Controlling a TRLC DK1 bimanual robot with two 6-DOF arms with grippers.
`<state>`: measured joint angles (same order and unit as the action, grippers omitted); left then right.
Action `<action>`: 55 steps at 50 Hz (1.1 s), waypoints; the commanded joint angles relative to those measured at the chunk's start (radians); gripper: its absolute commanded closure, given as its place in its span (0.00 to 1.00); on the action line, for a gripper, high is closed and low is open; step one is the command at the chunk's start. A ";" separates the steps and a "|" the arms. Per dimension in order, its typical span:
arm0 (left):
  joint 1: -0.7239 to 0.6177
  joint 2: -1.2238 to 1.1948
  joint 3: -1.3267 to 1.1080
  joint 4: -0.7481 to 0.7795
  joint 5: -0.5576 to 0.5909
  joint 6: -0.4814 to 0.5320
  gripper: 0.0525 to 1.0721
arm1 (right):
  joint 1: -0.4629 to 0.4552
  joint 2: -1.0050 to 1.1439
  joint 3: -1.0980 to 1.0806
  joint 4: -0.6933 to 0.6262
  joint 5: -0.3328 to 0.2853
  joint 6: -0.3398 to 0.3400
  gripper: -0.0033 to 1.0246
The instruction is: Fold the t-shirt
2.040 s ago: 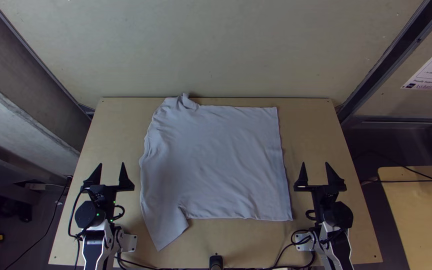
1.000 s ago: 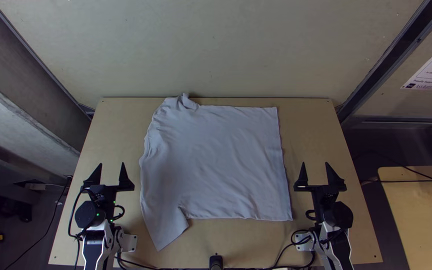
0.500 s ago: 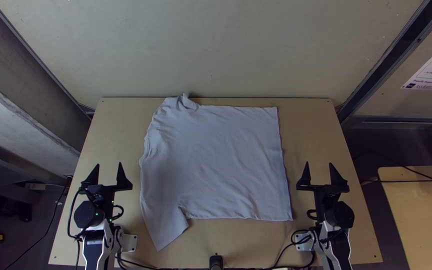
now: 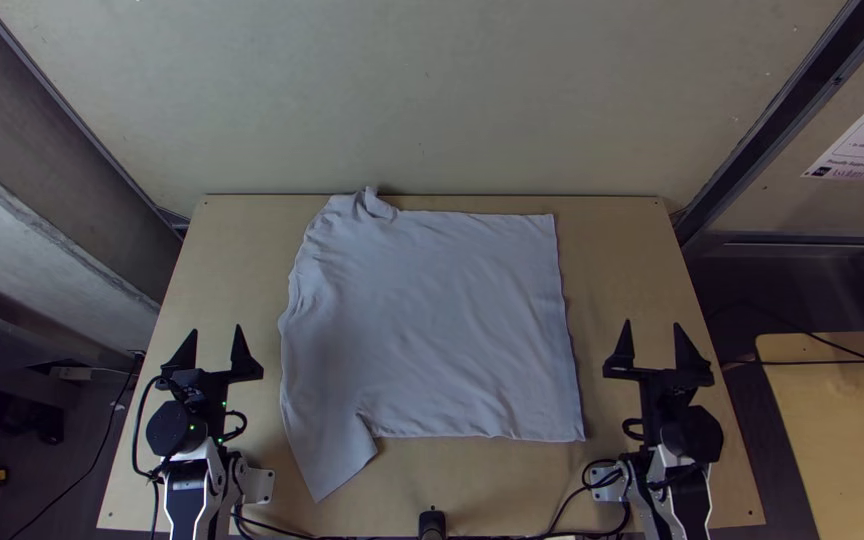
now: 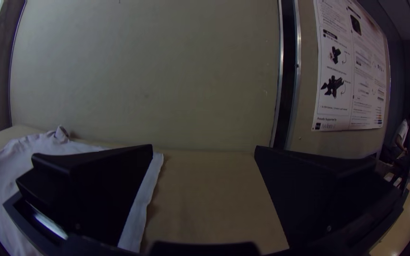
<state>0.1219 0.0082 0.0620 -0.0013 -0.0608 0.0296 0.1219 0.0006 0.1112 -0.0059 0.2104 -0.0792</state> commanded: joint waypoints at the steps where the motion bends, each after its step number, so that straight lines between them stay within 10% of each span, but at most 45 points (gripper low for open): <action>1: -0.010 -0.004 0.044 0.021 0.006 -0.019 0.05 | -0.007 -0.002 0.053 0.007 0.000 0.009 0.04; 55: -0.062 0.747 0.705 0.132 0.007 -0.080 0.05 | 0.012 0.628 0.604 0.109 -0.005 0.087 0.04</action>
<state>0.0669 0.6910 0.6853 0.1364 -0.0605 -0.0307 0.1242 0.5629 0.6456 0.0818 0.2100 -0.0059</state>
